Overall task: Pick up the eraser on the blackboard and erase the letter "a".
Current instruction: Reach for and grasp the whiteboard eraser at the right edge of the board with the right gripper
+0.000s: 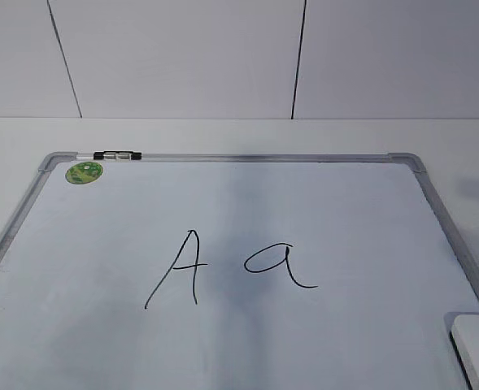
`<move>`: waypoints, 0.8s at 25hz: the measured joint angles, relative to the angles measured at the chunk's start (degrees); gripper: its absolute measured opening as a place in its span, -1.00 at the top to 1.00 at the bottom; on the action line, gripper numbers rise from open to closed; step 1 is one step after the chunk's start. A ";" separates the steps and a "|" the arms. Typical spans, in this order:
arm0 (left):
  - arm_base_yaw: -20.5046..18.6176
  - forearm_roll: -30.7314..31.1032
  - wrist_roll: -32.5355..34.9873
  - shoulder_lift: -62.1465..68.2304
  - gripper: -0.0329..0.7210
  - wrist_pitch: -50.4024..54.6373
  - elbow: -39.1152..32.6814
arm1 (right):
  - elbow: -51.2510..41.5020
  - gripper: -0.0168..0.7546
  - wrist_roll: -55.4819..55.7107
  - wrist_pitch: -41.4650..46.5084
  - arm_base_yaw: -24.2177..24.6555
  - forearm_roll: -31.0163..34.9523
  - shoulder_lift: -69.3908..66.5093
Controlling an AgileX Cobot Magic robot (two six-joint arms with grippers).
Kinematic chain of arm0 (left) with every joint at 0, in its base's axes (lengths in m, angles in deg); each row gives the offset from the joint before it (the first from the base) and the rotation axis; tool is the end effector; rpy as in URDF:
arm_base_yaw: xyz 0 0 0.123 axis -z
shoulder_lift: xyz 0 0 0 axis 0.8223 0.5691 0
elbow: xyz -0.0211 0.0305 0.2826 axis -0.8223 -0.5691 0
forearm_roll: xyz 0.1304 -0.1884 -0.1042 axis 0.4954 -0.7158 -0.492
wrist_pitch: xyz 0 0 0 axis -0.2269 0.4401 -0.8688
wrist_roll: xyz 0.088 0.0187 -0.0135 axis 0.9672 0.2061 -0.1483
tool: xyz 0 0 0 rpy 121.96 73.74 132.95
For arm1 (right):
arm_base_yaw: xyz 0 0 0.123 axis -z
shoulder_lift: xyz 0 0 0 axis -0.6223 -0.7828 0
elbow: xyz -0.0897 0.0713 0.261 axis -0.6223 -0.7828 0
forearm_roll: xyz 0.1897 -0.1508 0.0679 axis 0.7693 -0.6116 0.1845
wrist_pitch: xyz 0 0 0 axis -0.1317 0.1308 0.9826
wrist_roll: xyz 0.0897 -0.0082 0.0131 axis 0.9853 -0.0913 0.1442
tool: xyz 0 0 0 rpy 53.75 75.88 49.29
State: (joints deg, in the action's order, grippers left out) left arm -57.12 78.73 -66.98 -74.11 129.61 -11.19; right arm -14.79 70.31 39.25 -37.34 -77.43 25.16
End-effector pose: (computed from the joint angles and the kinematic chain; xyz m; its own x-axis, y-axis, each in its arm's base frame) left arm -0.0062 -0.0110 0.2763 -0.4891 0.0706 -0.8694 0.1141 0.9933 0.0165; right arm 0.0683 0.0157 0.3517 -0.7770 0.0518 -0.6274 -0.0708 0.9831 0.1688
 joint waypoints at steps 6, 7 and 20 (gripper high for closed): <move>0.00 0.00 0.00 0.00 0.29 0.00 0.00 | 0.00 -0.66 0.00 0.09 0.00 -0.26 -1.67; 0.00 0.00 0.00 0.00 0.29 0.00 0.00 | 0.00 -0.71 0.00 0.09 0.00 -0.26 -2.56; 0.00 0.00 0.00 0.00 0.29 0.00 0.00 | 0.00 -0.79 -1.12 0.09 0.00 5.39 -10.46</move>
State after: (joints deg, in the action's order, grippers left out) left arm -57.12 78.73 -66.98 -74.11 129.61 -11.19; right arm -14.79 69.19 39.34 -37.34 -72.03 14.70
